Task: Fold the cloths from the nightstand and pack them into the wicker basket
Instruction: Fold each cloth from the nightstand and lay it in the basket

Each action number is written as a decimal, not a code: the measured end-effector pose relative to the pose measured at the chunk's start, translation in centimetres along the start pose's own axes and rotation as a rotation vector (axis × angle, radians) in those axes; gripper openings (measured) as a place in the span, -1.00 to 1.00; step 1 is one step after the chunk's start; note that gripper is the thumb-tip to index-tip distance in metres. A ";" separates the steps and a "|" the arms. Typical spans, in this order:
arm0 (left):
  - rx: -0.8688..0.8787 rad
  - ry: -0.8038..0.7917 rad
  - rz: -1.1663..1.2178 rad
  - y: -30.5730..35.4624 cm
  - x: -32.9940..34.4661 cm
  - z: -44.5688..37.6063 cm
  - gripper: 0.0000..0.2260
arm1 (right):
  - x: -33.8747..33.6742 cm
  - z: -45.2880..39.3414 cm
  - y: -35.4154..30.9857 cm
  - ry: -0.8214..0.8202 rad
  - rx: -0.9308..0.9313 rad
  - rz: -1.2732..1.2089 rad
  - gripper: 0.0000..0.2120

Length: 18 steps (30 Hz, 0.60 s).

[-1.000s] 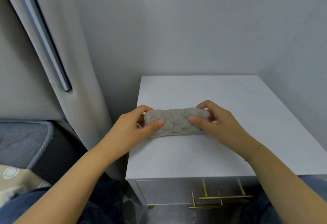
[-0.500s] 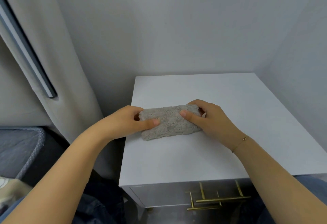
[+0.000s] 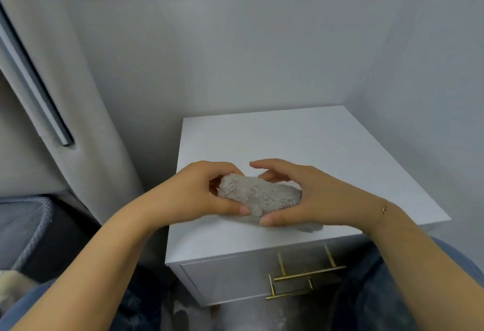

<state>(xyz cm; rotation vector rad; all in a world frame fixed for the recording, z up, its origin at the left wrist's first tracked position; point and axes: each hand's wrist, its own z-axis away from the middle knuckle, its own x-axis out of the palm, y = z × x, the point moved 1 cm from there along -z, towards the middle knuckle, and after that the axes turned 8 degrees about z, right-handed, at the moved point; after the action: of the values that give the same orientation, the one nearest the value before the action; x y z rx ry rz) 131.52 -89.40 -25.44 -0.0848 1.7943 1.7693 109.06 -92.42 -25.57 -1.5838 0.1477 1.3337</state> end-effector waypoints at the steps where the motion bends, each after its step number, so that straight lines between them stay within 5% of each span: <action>1: 0.017 -0.008 0.026 0.7 0.4 0.1 -0.70 | 0.0 0.7 -0.2 -0.015 0.013 -0.037 -0.35; 5: 0.032 0.028 0.205 2.3 1.9 0.1 -0.68 | -0.4 3.8 -0.2 0.043 0.043 -0.171 -0.65; 12: 0.095 0.148 0.407 6.3 7.7 -1.1 -0.64 | -1.4 11.8 1.1 0.296 0.199 -0.395 -0.65; 18: 0.168 -0.021 0.501 11.1 15.3 -1.1 -0.78 | -1.4 23.1 1.4 0.603 0.381 -0.585 -0.67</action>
<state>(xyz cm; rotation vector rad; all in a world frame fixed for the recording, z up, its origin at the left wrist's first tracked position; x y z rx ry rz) 113.67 -83.64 -22.64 0.4890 2.0653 1.9221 92.26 -76.74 -22.35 -1.4922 0.2639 0.3316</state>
